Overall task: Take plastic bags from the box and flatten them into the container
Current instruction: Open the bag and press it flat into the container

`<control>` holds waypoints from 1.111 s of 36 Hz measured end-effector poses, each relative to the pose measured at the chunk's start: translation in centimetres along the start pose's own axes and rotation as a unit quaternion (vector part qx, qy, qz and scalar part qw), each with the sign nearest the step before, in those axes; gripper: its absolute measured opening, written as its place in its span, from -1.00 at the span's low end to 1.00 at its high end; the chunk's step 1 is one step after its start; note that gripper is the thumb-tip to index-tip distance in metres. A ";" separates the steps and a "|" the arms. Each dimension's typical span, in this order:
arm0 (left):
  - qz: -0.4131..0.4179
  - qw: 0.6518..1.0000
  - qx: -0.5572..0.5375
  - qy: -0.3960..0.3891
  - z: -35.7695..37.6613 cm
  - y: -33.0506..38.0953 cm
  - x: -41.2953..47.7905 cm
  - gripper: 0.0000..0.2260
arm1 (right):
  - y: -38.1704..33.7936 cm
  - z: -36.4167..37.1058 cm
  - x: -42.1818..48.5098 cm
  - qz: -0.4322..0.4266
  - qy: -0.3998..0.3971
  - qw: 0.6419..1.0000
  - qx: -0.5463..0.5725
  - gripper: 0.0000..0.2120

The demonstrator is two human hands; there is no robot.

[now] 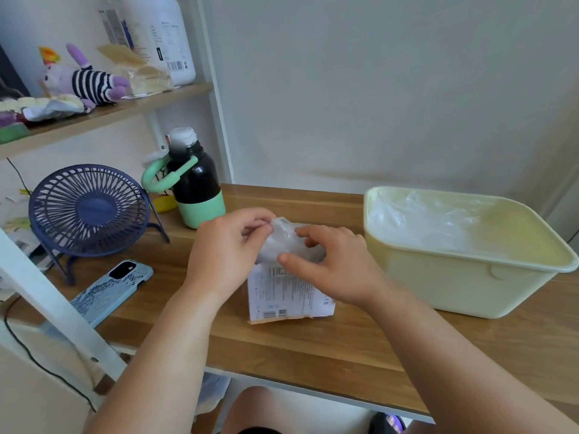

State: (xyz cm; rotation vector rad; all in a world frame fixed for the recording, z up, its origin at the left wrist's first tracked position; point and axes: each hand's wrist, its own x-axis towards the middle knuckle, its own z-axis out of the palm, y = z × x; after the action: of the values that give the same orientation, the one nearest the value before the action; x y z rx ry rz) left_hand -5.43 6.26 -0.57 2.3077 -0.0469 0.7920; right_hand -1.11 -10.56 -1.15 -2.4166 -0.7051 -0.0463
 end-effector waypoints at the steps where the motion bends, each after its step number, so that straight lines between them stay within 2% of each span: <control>1: -0.015 0.999 -0.045 0.013 0.1 0.1 0.2 -0.82 | -0.2 -0.1 0.1 -0.001 -0.010 1.000 -0.009 -0.38; 3: -0.049 0.986 -0.150 0.050 0.1 0.3 0.5 -0.77 | -0.6 -0.2 0.3 0.001 -0.037 0.999 -0.019 -0.37; 6: -0.094 0.949 -0.282 0.103 0.1 0.8 1.1 -0.76 | -0.9 -0.3 0.4 0.004 -0.084 0.996 -0.028 -0.61; 9: -0.112 0.925 -0.339 0.132 0.1 0.9 1.5 -0.76 | -1.3 -0.6 0.5 0.001 -0.112 0.994 -0.019 -0.70; 12: -0.117 0.901 -0.385 0.163 -0.3 1.0 1.9 -0.76 | -1.6 -0.8 0.7 0.019 -0.131 0.990 -0.038 -0.44; 16: -0.115 0.863 -0.459 0.176 -0.8 1.4 2.1 -0.89 | -1.8 -0.6 0.9 0.022 -0.112 0.992 -0.056 -0.41; 18: -0.114 0.850 -0.493 0.149 -1.1 1.9 2.0 -0.78 | -2.1 -0.8 0.6 0.016 -0.069 0.997 -0.002 -0.37; 20: -0.140 0.837 -0.514 0.126 -1.0 2.2 2.1 -0.98 | -2.6 -1.3 0.2 -0.008 -0.018 0.994 0.107 -0.38; 21: -0.164 0.830 -0.518 0.121 -1.0 2.3 2.2 -0.89 | -2.8 -1.7 0.0 -0.019 -0.009 0.984 0.174 -0.43; 23: -0.204 0.795 -0.564 0.088 -0.8 2.6 2.4 -0.86 | -3.1 -2.3 -0.2 -0.022 -0.014 0.965 0.260 -0.47; 24: -0.216 0.766 -0.602 0.068 -0.9 3.1 2.5 -0.92 | -3.0 -2.6 -0.1 -0.011 -0.027 0.959 0.283 -0.40; 26: -0.193 0.709 -0.678 0.017 -0.7 3.9 2.7 -0.85 | -2.6 -3.0 0.0 0.036 -0.045 0.946 0.320 -0.17; 27: -0.183 0.695 -0.695 0.007 -0.7 4.1 2.9 -0.84 | -2.3 -3.0 0.1 0.051 -0.040 0.935 0.349 -0.19; 30: -0.197 0.670 -0.715 -0.010 0.2 4.7 3.6 -0.87 | -1.3 -4.2 0.0 0.069 0.029 0.898 0.434 -0.73; 32: -0.226 0.655 -0.721 -0.012 1.1 5.2 4.0 -0.90 | -0.3 -5.6 -0.1 0.078 0.074 0.883 0.456 -0.78; 35: -0.267 0.639 -0.721 -0.028 1.8 5.8 4.0 -0.66 | 0.9 -7.7 -0.3 0.078 0.097 0.891 0.437 -0.92; 36: -0.263 0.640 -0.720 -0.045 2.0 6.2 4.0 -0.47 | 1.3 -8.3 -0.4 0.084 0.094 0.898 0.421 -0.94; 37: -0.256 0.646 -0.716 -0.063 2.3 6.4 4.2 -0.28 | 1.9 -8.9 -0.6 0.093 0.090 0.900 0.416 -0.88; 38: -0.251 0.662 -0.702 -0.077 2.7 6.8 4.5 -0.12 | 2.5 -9.5 -0.8 0.099 0.085 0.897 0.422 -0.77; 40: -0.265 0.731 -0.620 -0.104 4.0 7.9 5.2 0.06 | 3.8 -10.6 -1.3 0.100 0.085 0.896 0.425 -0.56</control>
State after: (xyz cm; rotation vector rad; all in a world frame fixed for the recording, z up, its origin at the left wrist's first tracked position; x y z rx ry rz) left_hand -1.04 -1.33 4.76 0.9857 -0.0047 0.0582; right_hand 1.08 -19.78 5.11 -1.5965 -0.2890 0.1125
